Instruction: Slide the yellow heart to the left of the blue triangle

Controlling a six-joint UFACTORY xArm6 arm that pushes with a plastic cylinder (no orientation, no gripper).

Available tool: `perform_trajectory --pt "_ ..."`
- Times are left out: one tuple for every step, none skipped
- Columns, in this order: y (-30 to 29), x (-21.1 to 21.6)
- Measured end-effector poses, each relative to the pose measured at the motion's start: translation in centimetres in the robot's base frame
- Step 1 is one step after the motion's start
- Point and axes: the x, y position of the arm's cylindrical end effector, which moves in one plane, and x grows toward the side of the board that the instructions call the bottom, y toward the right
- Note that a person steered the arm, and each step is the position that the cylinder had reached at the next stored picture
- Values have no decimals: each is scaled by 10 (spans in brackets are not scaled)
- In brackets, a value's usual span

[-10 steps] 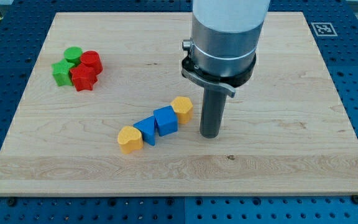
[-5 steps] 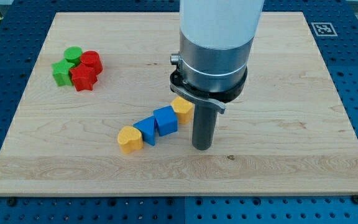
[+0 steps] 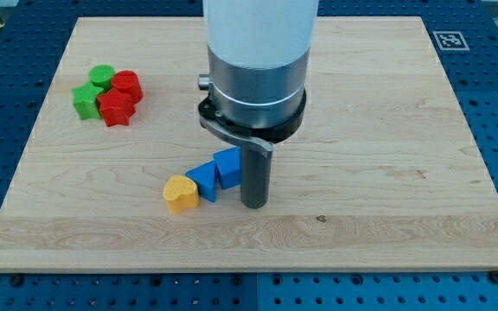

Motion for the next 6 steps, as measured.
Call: perform_trajectory --pt "-12 0" --pt "-27 0" --pt "-46 6" --pt "-62 19" --pt "-76 22" --pt "-95 22"
